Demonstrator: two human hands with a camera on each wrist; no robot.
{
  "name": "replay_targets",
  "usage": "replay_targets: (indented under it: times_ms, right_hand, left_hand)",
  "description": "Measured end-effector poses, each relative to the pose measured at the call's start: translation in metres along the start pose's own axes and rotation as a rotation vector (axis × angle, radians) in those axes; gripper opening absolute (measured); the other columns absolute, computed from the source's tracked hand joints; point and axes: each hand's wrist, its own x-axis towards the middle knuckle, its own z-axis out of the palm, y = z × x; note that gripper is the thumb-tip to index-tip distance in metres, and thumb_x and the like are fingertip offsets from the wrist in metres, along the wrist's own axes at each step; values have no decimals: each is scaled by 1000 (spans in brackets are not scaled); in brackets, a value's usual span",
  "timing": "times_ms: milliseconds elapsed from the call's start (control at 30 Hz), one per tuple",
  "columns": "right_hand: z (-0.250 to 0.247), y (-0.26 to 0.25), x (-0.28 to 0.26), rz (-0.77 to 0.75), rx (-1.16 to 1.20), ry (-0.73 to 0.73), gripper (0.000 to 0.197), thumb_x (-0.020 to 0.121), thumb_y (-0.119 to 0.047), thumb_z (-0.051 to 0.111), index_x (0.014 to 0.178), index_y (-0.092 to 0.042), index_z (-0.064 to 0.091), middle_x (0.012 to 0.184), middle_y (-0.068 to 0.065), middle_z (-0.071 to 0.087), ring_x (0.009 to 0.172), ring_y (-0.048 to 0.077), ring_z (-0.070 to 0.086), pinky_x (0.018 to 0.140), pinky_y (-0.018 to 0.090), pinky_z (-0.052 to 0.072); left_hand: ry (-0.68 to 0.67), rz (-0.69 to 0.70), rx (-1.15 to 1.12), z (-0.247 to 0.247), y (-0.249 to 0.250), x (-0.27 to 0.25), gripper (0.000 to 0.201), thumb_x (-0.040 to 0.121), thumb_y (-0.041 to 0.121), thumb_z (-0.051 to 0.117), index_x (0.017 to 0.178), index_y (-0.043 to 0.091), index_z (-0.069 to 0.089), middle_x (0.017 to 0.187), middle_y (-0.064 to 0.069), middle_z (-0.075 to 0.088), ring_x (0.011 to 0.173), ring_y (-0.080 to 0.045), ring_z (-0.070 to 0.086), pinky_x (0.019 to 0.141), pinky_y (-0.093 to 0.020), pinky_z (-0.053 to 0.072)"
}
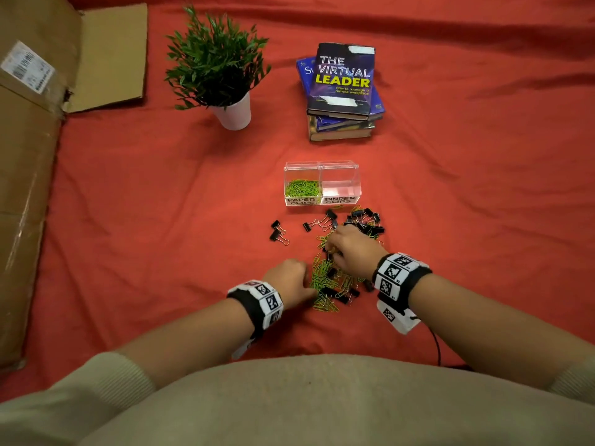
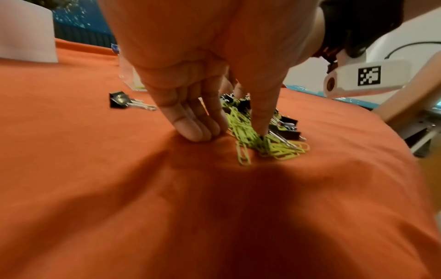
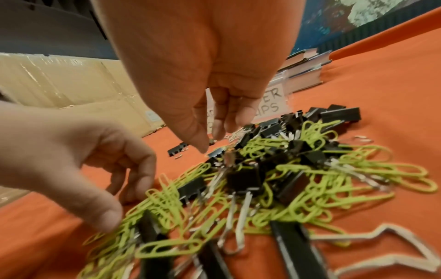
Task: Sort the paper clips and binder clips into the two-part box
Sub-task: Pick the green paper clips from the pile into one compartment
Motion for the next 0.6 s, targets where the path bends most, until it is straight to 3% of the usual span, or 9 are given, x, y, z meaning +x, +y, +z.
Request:
replay_targets:
  times_ms: [167, 400, 600]
  right_hand:
    - [16, -15, -4, -154, -105, -106, 29, 83, -15, 57, 112, -13, 61, 111, 8, 53, 109, 25, 43, 92, 41, 43]
    - [6, -2, 0, -39, -94, -26, 26, 81, -8, 53, 106, -11, 62, 107, 5, 56, 105, 23, 45, 93, 37, 43]
    - [20, -20, 3, -209, -171, -90, 54, 74, -22, 65, 124, -8, 51, 120, 8, 49, 112, 25, 45, 100, 37, 40]
  left_hand:
    - [69, 18, 51, 17, 1, -1, 40, 81, 38, 65, 107, 10, 53, 111, -10, 56, 103, -30, 58, 82, -39, 48]
    - [121, 6, 29, 6, -19, 2, 26, 86, 29, 58, 102, 9, 54, 108, -9, 54, 105, -31, 57, 84, -41, 50]
    - [153, 14, 24, 5, -16, -4, 37, 80, 37, 61, 104, 11, 50, 108, -8, 51, 105, -29, 54, 83, -41, 50]
